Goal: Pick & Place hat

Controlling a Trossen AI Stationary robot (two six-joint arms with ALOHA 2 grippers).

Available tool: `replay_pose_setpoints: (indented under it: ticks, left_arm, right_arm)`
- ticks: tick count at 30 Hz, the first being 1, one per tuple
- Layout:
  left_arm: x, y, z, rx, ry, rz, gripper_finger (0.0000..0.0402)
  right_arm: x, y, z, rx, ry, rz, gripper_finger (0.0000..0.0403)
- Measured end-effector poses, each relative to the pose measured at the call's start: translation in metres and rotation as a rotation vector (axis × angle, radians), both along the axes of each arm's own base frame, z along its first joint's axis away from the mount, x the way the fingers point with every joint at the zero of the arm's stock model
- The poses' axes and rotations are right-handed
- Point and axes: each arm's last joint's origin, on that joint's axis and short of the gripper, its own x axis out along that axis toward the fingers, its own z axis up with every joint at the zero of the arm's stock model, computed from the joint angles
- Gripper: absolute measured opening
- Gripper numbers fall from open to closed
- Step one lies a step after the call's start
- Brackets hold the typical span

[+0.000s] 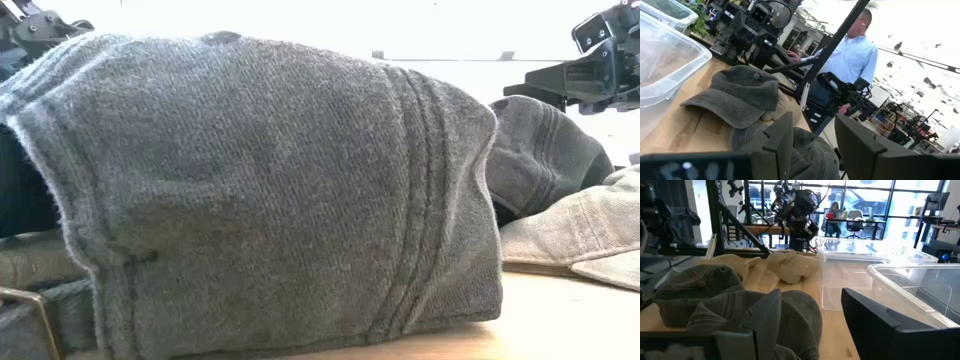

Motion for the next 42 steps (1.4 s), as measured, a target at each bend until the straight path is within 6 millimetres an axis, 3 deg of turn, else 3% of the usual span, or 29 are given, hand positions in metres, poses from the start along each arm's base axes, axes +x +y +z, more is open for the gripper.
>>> replay_pose_setpoints:
  ticks: [40,42]
  left_arm:
    - [0.0,0.0,0.0,0.0,0.0,0.0,0.014]
    - [0.0,0.0,0.0,0.0,0.0,0.0,0.014]
  right_arm:
    - [0.0,0.0,0.0,0.0,0.0,0.0,0.0203]
    - [0.0,-0.0017,0.001,0.001,-0.01,-0.061,0.0203]
